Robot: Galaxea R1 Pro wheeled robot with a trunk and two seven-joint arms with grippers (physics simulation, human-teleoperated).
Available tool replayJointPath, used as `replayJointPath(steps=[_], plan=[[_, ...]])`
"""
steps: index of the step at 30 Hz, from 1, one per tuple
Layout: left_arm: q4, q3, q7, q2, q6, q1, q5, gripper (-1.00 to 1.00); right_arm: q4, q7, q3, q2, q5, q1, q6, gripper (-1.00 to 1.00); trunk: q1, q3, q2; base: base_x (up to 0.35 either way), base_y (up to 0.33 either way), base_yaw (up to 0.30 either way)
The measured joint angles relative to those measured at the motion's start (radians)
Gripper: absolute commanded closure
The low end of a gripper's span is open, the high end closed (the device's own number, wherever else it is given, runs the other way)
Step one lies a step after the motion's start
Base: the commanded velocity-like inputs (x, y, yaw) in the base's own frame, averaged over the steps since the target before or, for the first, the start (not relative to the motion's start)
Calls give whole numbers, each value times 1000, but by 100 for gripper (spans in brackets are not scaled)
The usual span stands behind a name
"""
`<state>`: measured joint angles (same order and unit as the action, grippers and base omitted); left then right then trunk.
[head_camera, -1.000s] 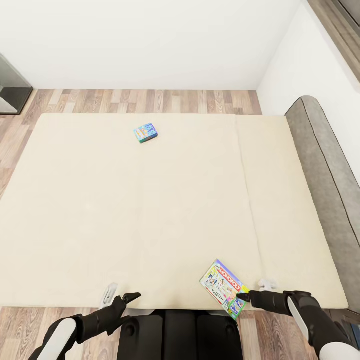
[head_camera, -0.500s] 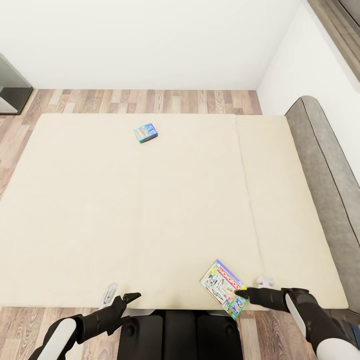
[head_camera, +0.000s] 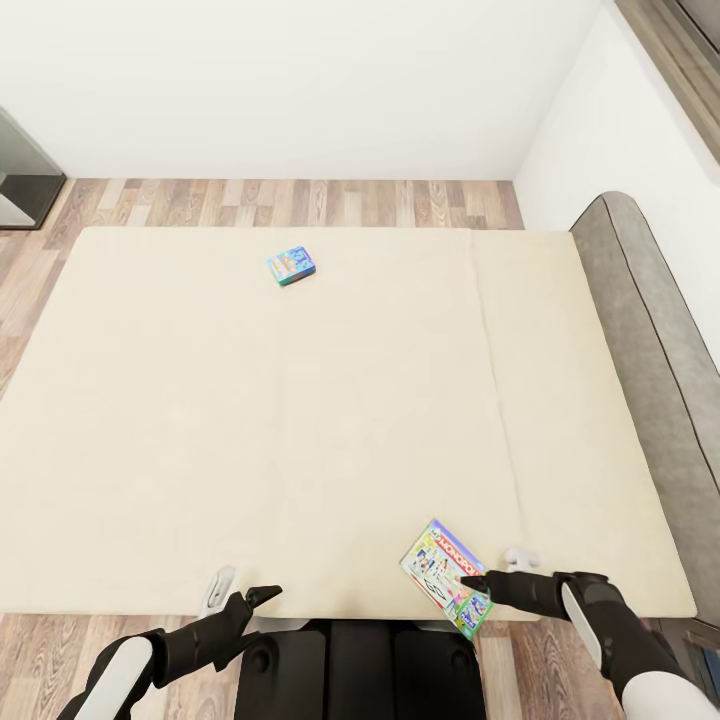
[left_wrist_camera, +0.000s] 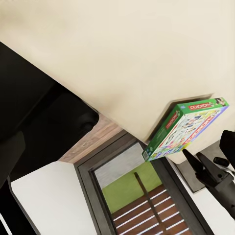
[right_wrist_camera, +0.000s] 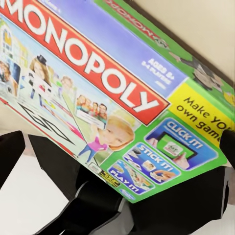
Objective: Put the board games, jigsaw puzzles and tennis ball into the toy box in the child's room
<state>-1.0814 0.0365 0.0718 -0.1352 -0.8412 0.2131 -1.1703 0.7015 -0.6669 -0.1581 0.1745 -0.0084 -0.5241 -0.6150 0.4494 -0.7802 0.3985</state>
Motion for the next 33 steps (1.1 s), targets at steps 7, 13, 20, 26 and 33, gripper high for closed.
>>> replayJointPath(steps=[7, 13, 20, 26, 33], plan=[[0, 0, 0, 0, 0, -1, 0, -100, 0, 0, 0, -19, 10, -2, 4, -100, 0, 0, 0, 0, 0, 0], [0, 0, 0, 0, 0, -1, 0, -100, -1, -1, 0, -21, 13, -2, 3, -100, 0, 0, 0, 0, 0, 0], [0, 1, 0, 0, 0, -1, 0, -100, -1, 0, 0, -21, 11, -3, 2, -100, 0, 0, 0, 0, 0, 0], [0, 2, 0, 0, 0, 0, 0, -100, -1, 1, 0, -21, 11, -3, 2, -100, 0, 0, 0, 0, 0, 0], [0, 2, 0, 0, 0, -1, 0, -100, -1, 1, 0, -22, 12, -3, 1, -100, 0, 0, 0, 0, 0, 0]])
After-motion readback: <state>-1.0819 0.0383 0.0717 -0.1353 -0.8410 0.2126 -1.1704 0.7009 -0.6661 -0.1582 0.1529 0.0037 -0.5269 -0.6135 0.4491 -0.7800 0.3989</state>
